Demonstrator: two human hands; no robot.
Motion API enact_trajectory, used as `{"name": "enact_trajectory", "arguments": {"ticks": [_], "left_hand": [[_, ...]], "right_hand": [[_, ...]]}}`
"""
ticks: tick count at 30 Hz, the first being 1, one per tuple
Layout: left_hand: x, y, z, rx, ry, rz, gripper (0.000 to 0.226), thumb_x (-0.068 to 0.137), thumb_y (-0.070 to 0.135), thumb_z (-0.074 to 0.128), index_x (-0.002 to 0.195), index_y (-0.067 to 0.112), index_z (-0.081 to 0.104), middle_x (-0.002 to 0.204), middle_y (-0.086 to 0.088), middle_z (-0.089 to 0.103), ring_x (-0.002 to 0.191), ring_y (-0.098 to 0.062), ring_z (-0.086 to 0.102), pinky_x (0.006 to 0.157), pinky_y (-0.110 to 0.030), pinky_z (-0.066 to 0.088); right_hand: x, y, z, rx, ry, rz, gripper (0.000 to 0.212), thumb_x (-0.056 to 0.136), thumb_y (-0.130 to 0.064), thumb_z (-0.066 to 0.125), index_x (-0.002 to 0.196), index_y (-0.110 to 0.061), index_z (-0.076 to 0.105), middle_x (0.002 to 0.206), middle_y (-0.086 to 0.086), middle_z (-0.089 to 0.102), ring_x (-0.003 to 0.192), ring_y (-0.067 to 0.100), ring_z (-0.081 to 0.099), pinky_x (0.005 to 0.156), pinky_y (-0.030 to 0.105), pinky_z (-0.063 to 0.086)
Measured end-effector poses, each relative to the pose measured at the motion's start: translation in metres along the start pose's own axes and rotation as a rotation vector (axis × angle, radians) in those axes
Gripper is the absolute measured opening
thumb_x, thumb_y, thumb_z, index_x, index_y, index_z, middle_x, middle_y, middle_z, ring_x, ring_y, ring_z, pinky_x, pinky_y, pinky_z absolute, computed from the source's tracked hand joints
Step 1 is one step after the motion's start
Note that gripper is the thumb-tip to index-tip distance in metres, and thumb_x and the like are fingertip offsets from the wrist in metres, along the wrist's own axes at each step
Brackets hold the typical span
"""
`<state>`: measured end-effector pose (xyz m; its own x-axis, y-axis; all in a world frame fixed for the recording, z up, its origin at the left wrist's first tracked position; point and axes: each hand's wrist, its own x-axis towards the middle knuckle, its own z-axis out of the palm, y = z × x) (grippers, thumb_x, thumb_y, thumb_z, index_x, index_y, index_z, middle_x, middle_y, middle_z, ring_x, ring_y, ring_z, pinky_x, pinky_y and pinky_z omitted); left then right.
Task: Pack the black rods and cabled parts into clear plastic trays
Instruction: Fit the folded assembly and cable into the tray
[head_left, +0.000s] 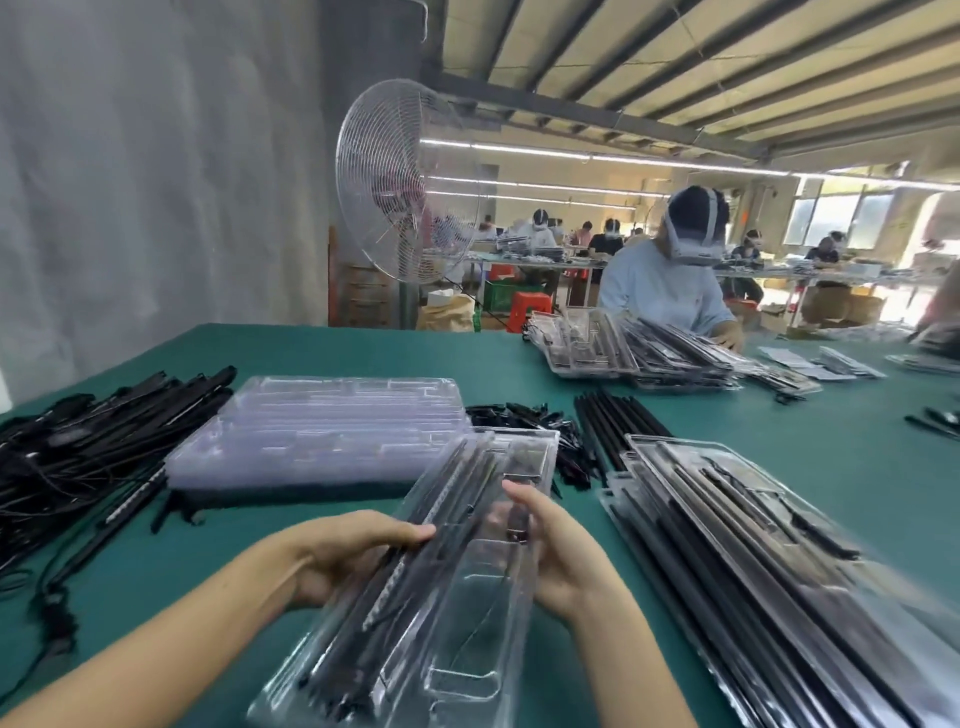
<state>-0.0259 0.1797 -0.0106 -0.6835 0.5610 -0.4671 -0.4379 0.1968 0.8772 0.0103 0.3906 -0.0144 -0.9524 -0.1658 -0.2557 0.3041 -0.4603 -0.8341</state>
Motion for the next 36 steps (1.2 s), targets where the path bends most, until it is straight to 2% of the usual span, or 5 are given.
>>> {"name": "enact_trajectory", "arguments": {"ticks": [3, 11, 15, 27, 36], "left_hand": [[0.0, -0.008, 0.008, -0.051, 0.039, 0.091, 0.029, 0.073, 0.015, 0.071, 0.095, -0.004, 0.068, 0.085, -0.021, 0.07, 0.064, -0.024, 0.069, 0.059, -0.031, 0.057], [0.004, -0.026, 0.03, 0.214, 0.353, 0.298, 0.026, 0.08, 0.015, 0.073, 0.105, 0.012, 0.067, 0.096, -0.007, 0.074, 0.09, -0.023, 0.069, 0.084, -0.035, 0.053], [0.001, -0.025, 0.036, 0.287, 0.401, 0.369, 0.023, 0.081, 0.014, 0.072, 0.104, 0.016, 0.068, 0.095, 0.001, 0.074, 0.093, -0.018, 0.069, 0.087, -0.03, 0.052], [-0.013, -0.025, 0.027, 0.133, 0.093, 0.239, 0.022, 0.09, 0.039, 0.057, 0.1, 0.026, 0.071, 0.102, -0.006, 0.072, 0.085, -0.017, 0.067, 0.07, -0.029, 0.055], [-0.01, 0.026, 0.035, -0.449, 0.117, 0.222, 0.026, 0.084, 0.019, 0.057, 0.084, -0.001, 0.072, 0.072, -0.017, 0.07, 0.055, -0.023, 0.067, 0.051, -0.029, 0.057]], "right_hand": [[0.0, 0.001, -0.002, -0.054, -0.071, 0.08, 0.017, 0.084, -0.006, 0.059, 0.1, -0.002, 0.059, 0.103, 0.018, 0.065, 0.081, 0.035, 0.065, 0.067, 0.043, 0.056], [0.011, 0.014, -0.015, -0.127, 0.14, 0.122, 0.01, 0.081, 0.007, 0.061, 0.086, -0.002, 0.06, 0.056, 0.006, 0.064, 0.048, 0.015, 0.062, 0.05, 0.025, 0.055], [0.01, 0.015, -0.016, -0.01, 0.067, 0.199, 0.023, 0.076, -0.012, 0.072, 0.093, -0.004, 0.059, 0.092, 0.014, 0.068, 0.078, 0.028, 0.066, 0.069, 0.041, 0.059], [0.016, 0.015, -0.015, -0.173, 0.071, -0.031, 0.011, 0.072, -0.006, 0.075, 0.077, 0.0, 0.067, 0.074, 0.013, 0.07, 0.056, 0.021, 0.066, 0.05, 0.027, 0.054], [0.013, 0.005, -0.016, 0.273, -0.229, -0.109, 0.067, 0.089, -0.06, 0.037, 0.115, -0.004, 0.062, 0.107, 0.018, 0.067, 0.087, 0.029, 0.066, 0.075, 0.043, 0.055]]}}
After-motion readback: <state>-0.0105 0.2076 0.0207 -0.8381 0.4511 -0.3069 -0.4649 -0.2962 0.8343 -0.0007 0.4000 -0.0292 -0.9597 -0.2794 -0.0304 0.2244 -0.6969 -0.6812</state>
